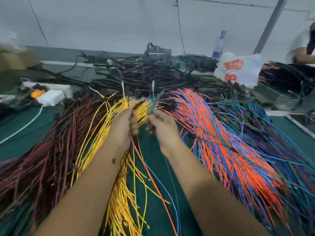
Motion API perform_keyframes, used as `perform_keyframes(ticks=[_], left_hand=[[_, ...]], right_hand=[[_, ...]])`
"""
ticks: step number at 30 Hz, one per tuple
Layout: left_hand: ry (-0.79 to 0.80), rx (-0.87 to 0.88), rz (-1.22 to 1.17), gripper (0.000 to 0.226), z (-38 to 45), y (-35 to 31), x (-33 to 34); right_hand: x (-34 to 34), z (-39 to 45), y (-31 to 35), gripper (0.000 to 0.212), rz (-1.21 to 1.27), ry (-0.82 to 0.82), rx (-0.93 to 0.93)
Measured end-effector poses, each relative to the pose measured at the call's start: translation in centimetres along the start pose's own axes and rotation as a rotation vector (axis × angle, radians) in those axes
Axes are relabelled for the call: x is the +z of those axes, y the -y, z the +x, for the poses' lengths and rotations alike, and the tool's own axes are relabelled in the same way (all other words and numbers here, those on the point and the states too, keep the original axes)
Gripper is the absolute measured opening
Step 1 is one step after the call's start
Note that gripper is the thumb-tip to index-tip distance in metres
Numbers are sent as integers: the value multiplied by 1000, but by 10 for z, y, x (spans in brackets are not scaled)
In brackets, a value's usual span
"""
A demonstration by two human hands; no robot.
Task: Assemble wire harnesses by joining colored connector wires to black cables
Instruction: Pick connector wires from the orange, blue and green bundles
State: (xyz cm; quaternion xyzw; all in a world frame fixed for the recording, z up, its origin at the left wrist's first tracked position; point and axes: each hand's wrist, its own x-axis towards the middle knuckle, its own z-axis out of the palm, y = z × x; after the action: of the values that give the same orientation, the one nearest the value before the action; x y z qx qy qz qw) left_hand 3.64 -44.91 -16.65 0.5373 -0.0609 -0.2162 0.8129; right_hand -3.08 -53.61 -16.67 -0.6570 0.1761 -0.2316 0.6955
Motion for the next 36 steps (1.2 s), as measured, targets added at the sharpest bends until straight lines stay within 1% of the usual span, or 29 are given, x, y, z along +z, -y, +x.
perform_keyframes(ticks=[2,5,7,10,12,14,16,18,19,20,21,24,25,28,30,31,33,34,36], left_hand=[[23,19,-11,34,-1,-1,0],[1,61,39,32,-4,0,1],[-7,95,73,31,-6,2,2],[-17,170,60,30,-10,5,2],[-18,183,41,29,-13,5,4],[-9,172,46,28,-16,5,7],[23,158,10,26,-19,5,8],[65,118,-60,25,-22,4,9],[94,88,-99,25,-24,3,11],[124,56,-143,25,-26,3,13],[146,28,-178,25,-28,3,15],[112,-10,-185,20,-32,3,18],[104,-6,-167,20,-33,3,17],[76,29,-72,23,-34,1,14],[14,62,26,27,-33,2,12],[1,78,49,26,-31,2,12],[5,110,32,19,-28,3,11],[3,115,3,16,-25,3,10],[31,111,-43,10,-21,1,7]], right_hand=[[4,-1,-11,26,-54,-33,-61],[11,-4,-14,25,-114,-44,-147],[12,-7,-14,26,-171,-98,-205],[12,-10,-11,9,-281,-165,-266],[12,-11,-8,15,-316,-170,-271],[11,-13,-5,11,-317,-159,-287],[11,-13,-2,12,-252,-148,-276],[11,-14,1,21,-193,-143,-261],[12,-15,1,25,-205,-140,-272],[13,-17,1,29,-263,-137,-298],[13,-18,-1,33,-386,-143,-332],[13,-24,-4,49,-977,-173,-367],[13,-25,-4,53,-1109,-158,-380],[17,-30,-5,67,-1370,-57,-451],[19,-34,0,69,-1475,-26,-484],[19,-35,6,65,-1491,-16,-467],[15,-35,19,40,-1391,17,-402],[11,-32,25,32,-1279,39,-343],[2,-21,35,35,-929,100,-134]])
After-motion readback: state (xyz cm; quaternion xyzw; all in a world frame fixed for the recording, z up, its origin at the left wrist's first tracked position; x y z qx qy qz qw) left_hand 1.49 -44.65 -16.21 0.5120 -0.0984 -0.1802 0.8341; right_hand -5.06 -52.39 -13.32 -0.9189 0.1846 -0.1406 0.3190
